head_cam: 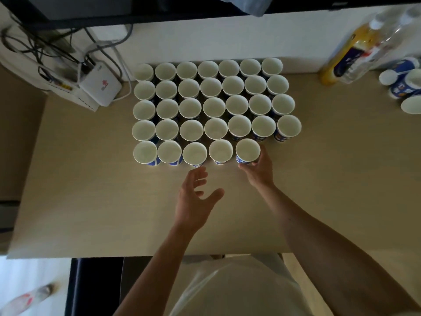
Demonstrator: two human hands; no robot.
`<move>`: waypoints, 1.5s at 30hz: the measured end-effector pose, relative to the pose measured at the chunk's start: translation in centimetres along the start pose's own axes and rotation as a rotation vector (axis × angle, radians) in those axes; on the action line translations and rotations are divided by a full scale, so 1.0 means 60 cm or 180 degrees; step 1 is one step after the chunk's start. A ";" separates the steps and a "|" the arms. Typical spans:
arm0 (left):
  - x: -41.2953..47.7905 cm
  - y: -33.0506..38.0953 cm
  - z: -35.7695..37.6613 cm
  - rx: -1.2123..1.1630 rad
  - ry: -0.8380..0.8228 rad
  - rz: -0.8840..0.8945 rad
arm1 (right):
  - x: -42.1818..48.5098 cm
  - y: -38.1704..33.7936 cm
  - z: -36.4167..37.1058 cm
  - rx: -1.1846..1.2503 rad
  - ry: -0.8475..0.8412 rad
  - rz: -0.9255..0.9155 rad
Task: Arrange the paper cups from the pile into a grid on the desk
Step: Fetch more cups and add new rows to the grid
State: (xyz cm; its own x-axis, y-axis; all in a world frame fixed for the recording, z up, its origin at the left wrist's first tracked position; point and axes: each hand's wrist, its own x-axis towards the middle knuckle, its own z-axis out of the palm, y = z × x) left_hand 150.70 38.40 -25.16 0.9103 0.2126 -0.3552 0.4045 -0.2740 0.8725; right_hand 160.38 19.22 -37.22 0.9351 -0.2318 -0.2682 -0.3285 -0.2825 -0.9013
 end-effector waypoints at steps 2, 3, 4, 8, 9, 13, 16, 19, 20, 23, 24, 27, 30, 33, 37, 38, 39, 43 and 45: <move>0.001 -0.002 -0.001 0.0013 -0.0008 -0.0004 | 0.004 0.000 0.004 0.0022 0.0020 -0.0016; 0.001 -0.002 -0.002 0.0018 -0.0008 -0.0010 | 0.006 0.000 0.006 0.0023 0.0025 -0.0032; 0.001 -0.002 -0.002 0.0006 -0.0003 -0.0016 | 0.007 0.000 0.007 0.0022 0.0026 -0.0052; 0.003 -0.001 -0.001 -0.0021 -0.0003 -0.0021 | 0.004 -0.008 0.009 -0.0007 0.0049 -0.0020; 0.003 0.000 -0.001 -0.0022 -0.0009 -0.0012 | 0.004 -0.009 0.011 -0.0017 0.0040 -0.0008; 0.002 0.002 0.000 -0.0084 -0.0005 0.0016 | 0.004 -0.007 0.011 -0.0101 -0.0014 0.0011; -0.001 0.001 0.004 -0.0127 -0.0043 0.0056 | -0.010 -0.007 -0.002 -0.0270 0.0018 0.0065; -0.006 0.004 0.018 -0.0187 -0.0124 0.0082 | -0.037 -0.001 -0.028 -0.0112 0.0224 0.0275; -0.008 0.010 0.028 -0.0202 -0.0197 0.0100 | -0.048 0.000 -0.043 -0.0014 0.0352 0.0347; -0.012 0.030 0.058 -0.0235 -0.0418 0.0199 | -0.077 -0.009 -0.090 0.0296 0.0714 0.0393; -0.014 0.042 0.071 -0.0245 -0.0511 0.0248 | -0.088 -0.017 -0.112 0.0413 0.0838 0.0379; -0.020 0.083 0.107 -0.0259 -0.0683 0.0421 | -0.107 -0.039 -0.173 0.0654 0.1097 0.0254; -0.034 0.131 0.148 -0.0300 -0.0766 0.0649 | -0.116 -0.066 -0.239 0.0909 0.1335 0.0015; -0.056 0.176 0.197 -0.0325 -0.0767 0.0856 | -0.125 -0.089 -0.304 0.1340 0.1422 -0.0193; -0.104 0.230 0.281 -0.0399 -0.0750 0.1100 | -0.144 -0.108 -0.409 0.1842 0.1285 -0.0436; -0.117 0.239 0.303 -0.0448 -0.0755 0.1129 | -0.148 -0.108 -0.435 0.1852 0.1300 -0.0448; -0.136 0.251 0.334 -0.0483 -0.0769 0.1167 | -0.153 -0.107 -0.471 0.1842 0.1343 -0.0460; -0.207 0.291 0.446 -0.0641 -0.0821 0.1338 | -0.179 -0.087 -0.597 0.1806 0.1358 -0.0568; -0.238 0.306 0.495 -0.0699 -0.0795 0.1393 | -0.189 -0.067 -0.652 0.1773 0.1333 -0.0593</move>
State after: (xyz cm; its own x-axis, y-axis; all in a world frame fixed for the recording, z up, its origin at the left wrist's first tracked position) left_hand 147.74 2.48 -14.05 0.9934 -0.1138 0.0110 -0.0201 -0.0791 0.9967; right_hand 145.92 -13.46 -17.22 0.8028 -0.5948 -0.0408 0.0525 0.1388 -0.9889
